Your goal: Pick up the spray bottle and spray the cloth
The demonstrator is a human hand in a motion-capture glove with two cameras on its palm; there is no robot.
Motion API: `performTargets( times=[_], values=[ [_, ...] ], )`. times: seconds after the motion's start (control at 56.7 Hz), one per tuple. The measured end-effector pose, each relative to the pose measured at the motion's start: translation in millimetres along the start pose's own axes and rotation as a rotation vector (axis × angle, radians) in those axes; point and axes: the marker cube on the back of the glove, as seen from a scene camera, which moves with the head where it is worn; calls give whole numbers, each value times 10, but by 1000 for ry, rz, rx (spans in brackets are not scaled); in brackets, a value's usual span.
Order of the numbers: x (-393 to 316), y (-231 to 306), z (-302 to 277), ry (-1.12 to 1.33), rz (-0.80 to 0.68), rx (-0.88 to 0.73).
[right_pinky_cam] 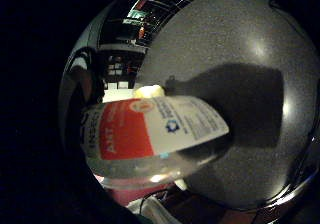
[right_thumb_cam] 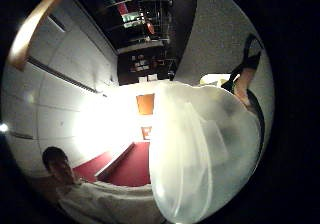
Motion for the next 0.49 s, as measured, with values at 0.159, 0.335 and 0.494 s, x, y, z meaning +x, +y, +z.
performTargets(
  times=[0.159, 0.335, 0.494],
  values=[
    [-162, 45, 300, 223, -88, -177],
    [-835, 22, 523, 542, -231, -259],
    [-1286, 127, 614, 838, -277, -363]
  ],
)
